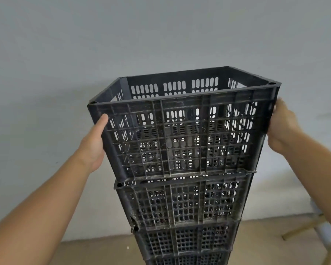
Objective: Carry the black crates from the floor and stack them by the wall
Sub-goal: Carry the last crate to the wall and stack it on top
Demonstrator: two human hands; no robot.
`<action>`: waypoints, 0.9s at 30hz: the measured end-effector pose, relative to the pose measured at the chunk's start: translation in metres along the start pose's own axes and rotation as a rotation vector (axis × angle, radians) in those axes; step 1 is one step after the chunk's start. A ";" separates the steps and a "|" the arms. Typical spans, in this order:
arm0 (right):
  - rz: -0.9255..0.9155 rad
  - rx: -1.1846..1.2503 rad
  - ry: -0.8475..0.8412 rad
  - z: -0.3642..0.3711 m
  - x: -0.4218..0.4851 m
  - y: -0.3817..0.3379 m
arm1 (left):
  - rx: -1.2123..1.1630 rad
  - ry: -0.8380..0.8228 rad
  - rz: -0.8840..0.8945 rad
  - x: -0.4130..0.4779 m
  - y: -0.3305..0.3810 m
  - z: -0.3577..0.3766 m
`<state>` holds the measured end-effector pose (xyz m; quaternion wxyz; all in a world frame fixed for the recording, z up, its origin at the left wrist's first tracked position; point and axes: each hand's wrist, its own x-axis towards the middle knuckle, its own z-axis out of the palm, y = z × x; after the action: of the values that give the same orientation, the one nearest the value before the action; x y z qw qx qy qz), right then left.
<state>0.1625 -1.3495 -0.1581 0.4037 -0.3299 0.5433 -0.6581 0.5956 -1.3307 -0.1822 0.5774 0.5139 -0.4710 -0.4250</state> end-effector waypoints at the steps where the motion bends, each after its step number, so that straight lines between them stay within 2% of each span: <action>1: 0.003 0.018 0.001 0.002 -0.004 0.006 | 0.018 0.024 -0.021 -0.001 -0.006 -0.001; 5: 0.033 0.021 -0.060 0.008 -0.017 0.027 | 0.090 0.083 -0.053 0.000 -0.017 0.002; 11: 0.002 -0.050 -0.005 0.015 -0.017 0.040 | 0.201 0.160 -0.025 -0.005 -0.016 0.004; 27: -0.021 -0.222 0.028 0.006 -0.016 0.042 | 0.194 0.195 -0.031 -0.015 -0.022 0.005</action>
<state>0.1827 -1.3412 -0.1979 0.3502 -0.3692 0.6147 -0.6027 0.5875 -1.3194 -0.2053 0.5614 0.6135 -0.4435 -0.3343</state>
